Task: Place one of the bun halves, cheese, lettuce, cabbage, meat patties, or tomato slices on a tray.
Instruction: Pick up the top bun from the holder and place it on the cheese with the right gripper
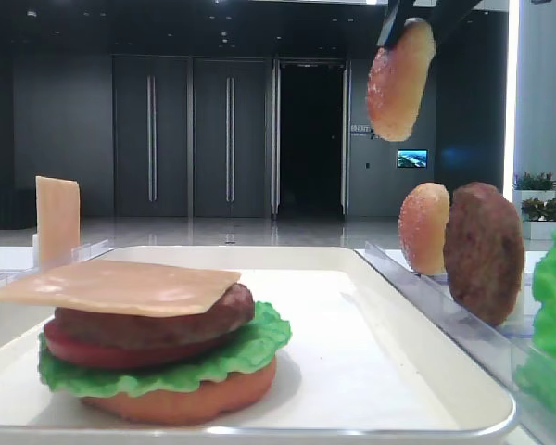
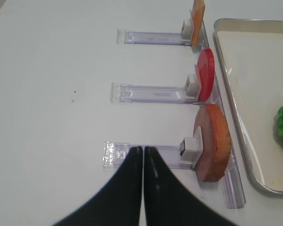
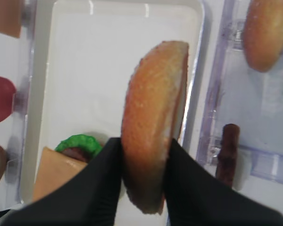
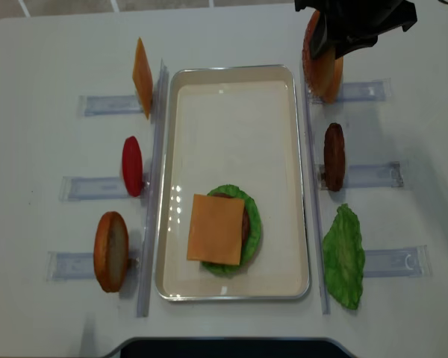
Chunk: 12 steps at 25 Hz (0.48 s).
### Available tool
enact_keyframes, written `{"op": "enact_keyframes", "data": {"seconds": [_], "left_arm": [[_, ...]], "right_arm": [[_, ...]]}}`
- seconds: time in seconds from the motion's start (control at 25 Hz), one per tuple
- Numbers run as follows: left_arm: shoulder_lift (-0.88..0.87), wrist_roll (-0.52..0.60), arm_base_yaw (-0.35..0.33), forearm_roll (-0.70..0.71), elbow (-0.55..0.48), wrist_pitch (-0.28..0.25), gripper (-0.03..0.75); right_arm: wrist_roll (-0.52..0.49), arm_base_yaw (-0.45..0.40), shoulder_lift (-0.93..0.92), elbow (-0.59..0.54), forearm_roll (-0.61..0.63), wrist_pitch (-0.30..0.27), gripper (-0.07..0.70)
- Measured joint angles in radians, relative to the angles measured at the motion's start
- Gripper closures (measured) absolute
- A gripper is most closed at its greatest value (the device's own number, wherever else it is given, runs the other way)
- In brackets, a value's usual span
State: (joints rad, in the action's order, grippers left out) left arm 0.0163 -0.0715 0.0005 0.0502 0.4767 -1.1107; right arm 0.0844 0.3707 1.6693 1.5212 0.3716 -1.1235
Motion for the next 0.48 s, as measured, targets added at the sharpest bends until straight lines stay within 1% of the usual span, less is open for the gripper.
{"op": "enact_keyframes", "data": {"seconds": [0.16,0.32,0.48], "left_arm": [[0.0,0.0,0.0,0.0,0.0,0.0,0.715],[0.0,0.0,0.0,0.0,0.0,0.0,0.715],[0.0,0.0,0.0,0.0,0.0,0.0,0.715]], "right_arm": [[-0.052,0.011,-0.094,-0.121,0.097,0.063,0.405],[-0.102,0.034,-0.195,-0.277,0.183,0.116,0.406],[-0.155,0.067,-0.285,-0.445,0.271,0.188,0.406]]}}
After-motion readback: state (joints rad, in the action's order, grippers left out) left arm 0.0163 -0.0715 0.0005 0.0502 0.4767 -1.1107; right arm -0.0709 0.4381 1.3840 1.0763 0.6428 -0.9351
